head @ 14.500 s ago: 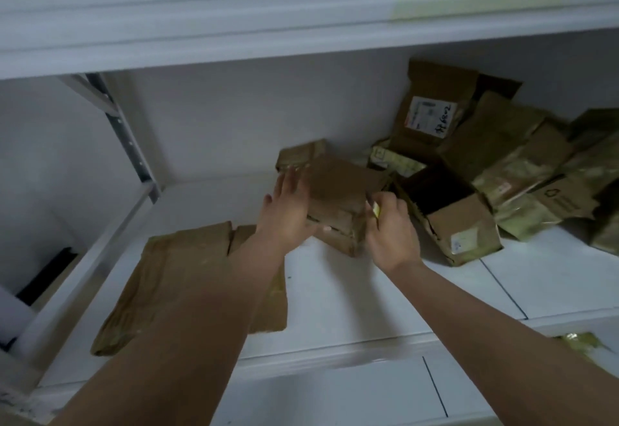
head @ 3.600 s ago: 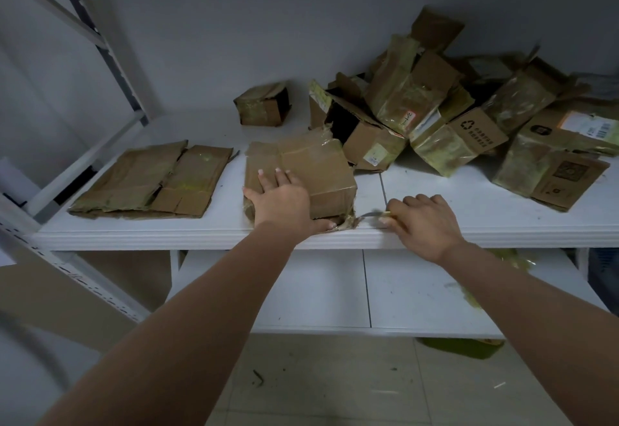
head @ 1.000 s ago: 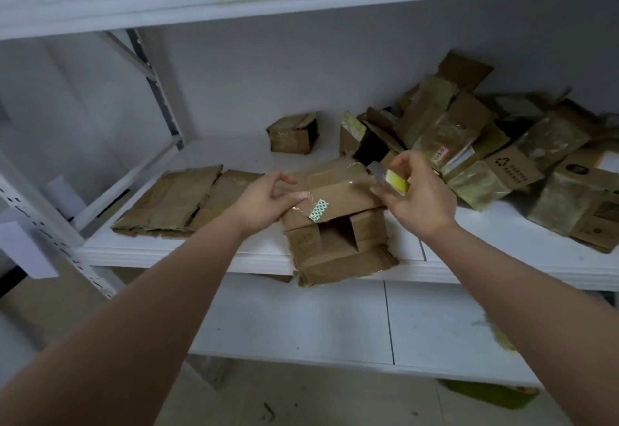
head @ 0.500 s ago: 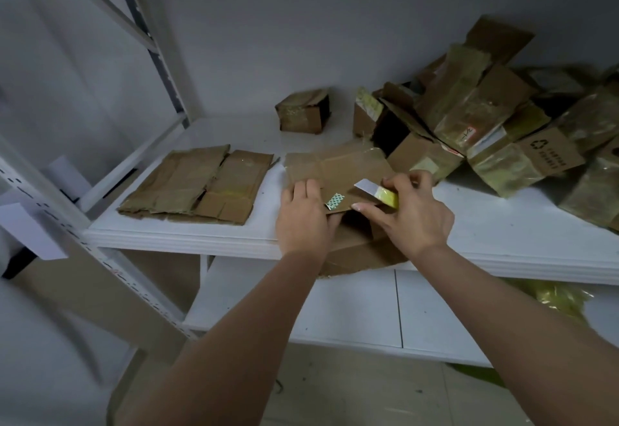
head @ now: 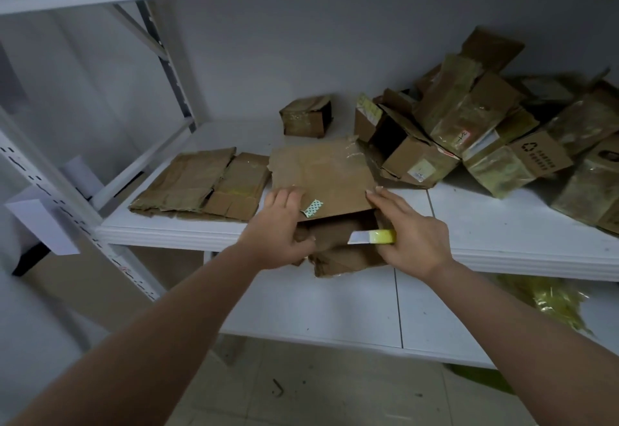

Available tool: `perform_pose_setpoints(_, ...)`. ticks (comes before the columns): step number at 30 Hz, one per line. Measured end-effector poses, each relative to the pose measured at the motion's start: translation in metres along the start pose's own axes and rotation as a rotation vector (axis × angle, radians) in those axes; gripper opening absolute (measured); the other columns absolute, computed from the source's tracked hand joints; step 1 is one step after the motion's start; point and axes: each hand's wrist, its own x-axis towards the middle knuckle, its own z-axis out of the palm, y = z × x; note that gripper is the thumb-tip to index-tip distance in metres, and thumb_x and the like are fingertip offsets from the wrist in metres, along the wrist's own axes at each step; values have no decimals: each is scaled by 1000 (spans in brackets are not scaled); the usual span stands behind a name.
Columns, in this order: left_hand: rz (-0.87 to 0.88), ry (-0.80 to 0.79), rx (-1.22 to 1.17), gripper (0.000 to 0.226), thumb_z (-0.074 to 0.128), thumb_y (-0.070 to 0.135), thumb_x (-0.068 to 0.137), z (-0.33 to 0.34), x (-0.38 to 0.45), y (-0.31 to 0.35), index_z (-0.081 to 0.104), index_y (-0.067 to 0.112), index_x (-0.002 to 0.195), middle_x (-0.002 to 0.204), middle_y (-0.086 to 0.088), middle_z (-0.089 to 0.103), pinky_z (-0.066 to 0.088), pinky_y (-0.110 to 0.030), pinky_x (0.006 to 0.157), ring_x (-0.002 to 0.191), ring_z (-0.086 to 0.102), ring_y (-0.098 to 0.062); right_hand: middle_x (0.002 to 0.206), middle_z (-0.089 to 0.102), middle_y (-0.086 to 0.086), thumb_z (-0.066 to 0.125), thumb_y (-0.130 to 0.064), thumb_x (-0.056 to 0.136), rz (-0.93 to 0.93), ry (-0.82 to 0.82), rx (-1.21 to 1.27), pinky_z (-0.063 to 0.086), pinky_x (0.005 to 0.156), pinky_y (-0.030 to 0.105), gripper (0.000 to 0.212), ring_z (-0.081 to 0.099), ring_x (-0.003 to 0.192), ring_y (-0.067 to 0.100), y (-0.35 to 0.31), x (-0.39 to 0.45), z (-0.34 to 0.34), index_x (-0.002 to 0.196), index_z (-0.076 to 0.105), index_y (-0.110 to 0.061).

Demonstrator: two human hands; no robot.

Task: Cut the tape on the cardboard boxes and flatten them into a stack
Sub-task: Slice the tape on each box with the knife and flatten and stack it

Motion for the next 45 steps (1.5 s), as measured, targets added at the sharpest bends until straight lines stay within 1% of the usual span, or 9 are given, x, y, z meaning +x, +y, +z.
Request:
perform_pose_setpoints(8,-62,-212,151,96,77,36,73,-6,-45,-40,21,14,147,144,-8,35,39,-35,104,131,35,-24,117,64,-18,64,-64,75,36,-85,189,47,84,28,55,60,109,14,7,-5,-5,125,57,-42)
perform_pose_setpoints(13,-92,-209,32,67,73,41,79,2,-55,-41,41,17,131,128,-2,49,47,-35,92,118,47,-21,67,60,-2,52,-72,74,79,-158,439,39,60,29,52,57,71,19,-8,5,-9,67,64,-21)
perform_pose_setpoints(16,-35,-235,34,78,41,80,77,-1,-52,-31,58,14,115,114,-3,58,47,-37,90,107,54,-22,94,67,8,53,-38,93,108,-15,277,41,67,31,20,59,92,32,-13,14,-9,98,65,-24)
perform_pose_setpoints(19,-49,-154,-73,100,9,86,76,1,-43,-26,69,10,98,103,-9,67,47,-40,91,102,58,-23,136,54,0,44,-23,99,13,-170,264,40,93,35,35,48,122,31,-19,23,-5,129,53,-37)
perform_pose_setpoints(23,-130,-90,-93,74,21,71,91,6,-23,-23,61,11,71,72,-6,62,48,-35,68,70,59,-20,107,61,3,37,-38,101,3,-452,227,46,86,39,26,57,101,32,-21,25,12,81,51,-47)
perform_pose_setpoints(26,-172,-66,-45,45,38,51,97,13,-8,-9,60,13,107,109,-11,62,46,-39,86,103,58,-28,91,65,4,38,-34,100,12,-375,259,49,82,41,27,59,91,31,-19,35,14,81,56,-39)
perform_pose_setpoints(29,-277,-320,-65,81,38,69,89,25,3,6,12,28,153,161,-9,1,14,-60,115,147,2,-36,116,63,8,40,-29,100,9,-215,297,43,94,41,26,49,117,32,-17,45,15,115,59,-37)
perform_pose_setpoints(36,-171,-456,-100,89,48,70,84,45,24,25,0,38,152,159,-8,-23,-4,-65,111,143,-24,-34,160,-5,-6,21,-48,100,-36,-299,10,-4,116,47,55,-19,145,17,-7,49,31,152,8,-35)
perform_pose_setpoints(45,-282,-188,195,71,17,63,92,94,26,30,-11,36,152,158,-11,-24,-4,-73,106,143,-27,-32,156,-22,-11,23,-54,94,-22,-338,-175,-1,111,65,67,-23,144,20,-8,48,65,150,-10,-35)
